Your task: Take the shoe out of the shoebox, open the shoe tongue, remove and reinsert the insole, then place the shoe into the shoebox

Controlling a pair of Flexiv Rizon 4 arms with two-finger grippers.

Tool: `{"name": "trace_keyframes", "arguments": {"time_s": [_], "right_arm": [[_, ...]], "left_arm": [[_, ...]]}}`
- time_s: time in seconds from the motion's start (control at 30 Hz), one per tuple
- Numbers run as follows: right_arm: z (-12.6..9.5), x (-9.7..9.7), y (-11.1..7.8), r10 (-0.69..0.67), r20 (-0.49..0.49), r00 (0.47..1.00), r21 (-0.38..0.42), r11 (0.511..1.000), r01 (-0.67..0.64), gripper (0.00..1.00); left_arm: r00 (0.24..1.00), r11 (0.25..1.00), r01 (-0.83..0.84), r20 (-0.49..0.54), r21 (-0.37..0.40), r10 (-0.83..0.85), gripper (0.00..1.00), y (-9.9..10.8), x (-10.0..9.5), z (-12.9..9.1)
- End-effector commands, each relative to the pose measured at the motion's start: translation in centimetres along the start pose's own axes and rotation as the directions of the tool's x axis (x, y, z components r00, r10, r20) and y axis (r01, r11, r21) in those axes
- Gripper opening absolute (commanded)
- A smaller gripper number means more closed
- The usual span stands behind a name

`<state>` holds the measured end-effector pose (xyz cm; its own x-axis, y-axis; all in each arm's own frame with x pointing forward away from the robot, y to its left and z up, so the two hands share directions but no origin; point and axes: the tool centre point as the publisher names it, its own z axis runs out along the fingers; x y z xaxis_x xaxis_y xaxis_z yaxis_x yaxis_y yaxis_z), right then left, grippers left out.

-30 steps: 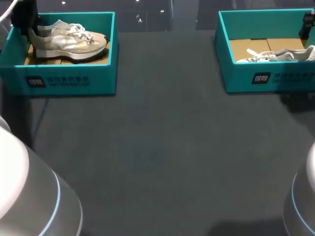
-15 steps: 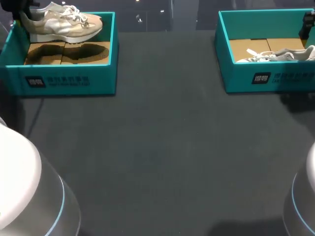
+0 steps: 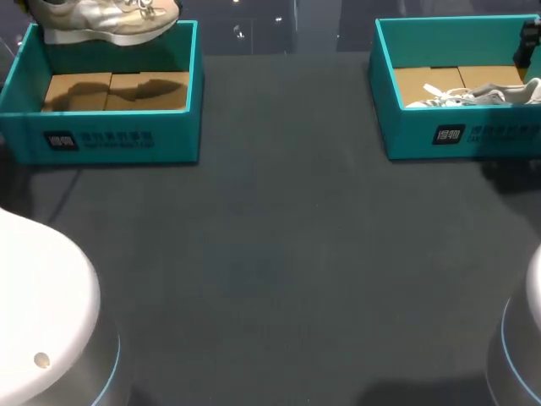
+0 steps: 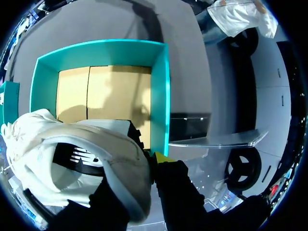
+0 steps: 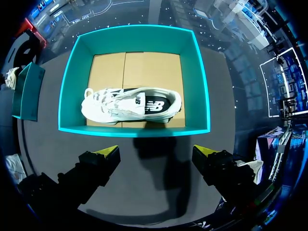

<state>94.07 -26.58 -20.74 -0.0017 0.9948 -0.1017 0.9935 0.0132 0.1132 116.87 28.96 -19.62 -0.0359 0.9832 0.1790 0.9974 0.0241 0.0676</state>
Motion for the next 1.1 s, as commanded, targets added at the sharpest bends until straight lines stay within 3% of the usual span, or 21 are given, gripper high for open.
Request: {"name": "trace_keyframes", "arguments": {"time_s": [0.03, 0.37, 0.63, 0.83, 1.1], "right_arm": [[0.0, 0.0, -0.1, 0.001, 0.002, 1.000, -0.001, 1.000, -0.001, 1.00], [0.0, 0.0, -0.1, 0.001, 0.002, 1.000, -0.001, 1.000, -0.001, 1.00], [0.0, 0.0, -0.1, 0.001, 0.002, 1.000, -0.001, 1.000, -0.001, 1.00], [0.0, 0.0, -0.1, 0.001, 0.002, 1.000, -0.001, 1.000, -0.001, 1.00], [0.0, 0.0, -0.1, 0.001, 0.002, 1.000, -0.001, 1.000, -0.001, 1.00]], "left_arm": [[1.000, 0.998, -0.001, 0.000, -0.063, 0.001, 0.00, -2.5, 0.2, -2.8], [1.000, 0.998, -0.011, 0.009, -0.064, 0.012, 0.00, -3.2, 0.2, -3.2], [0.999, 0.996, 0.005, 0.048, -0.091, 0.000, 0.00, -6.9, -1.2, -10.2], [1.000, 0.996, 0.002, -0.001, -0.087, -0.003, 0.00, -9.2, -3.6, -13.5], [0.999, 0.997, -0.033, -0.014, -0.064, 0.033, 0.00, -13.6, -7.9, -15.2]]}}
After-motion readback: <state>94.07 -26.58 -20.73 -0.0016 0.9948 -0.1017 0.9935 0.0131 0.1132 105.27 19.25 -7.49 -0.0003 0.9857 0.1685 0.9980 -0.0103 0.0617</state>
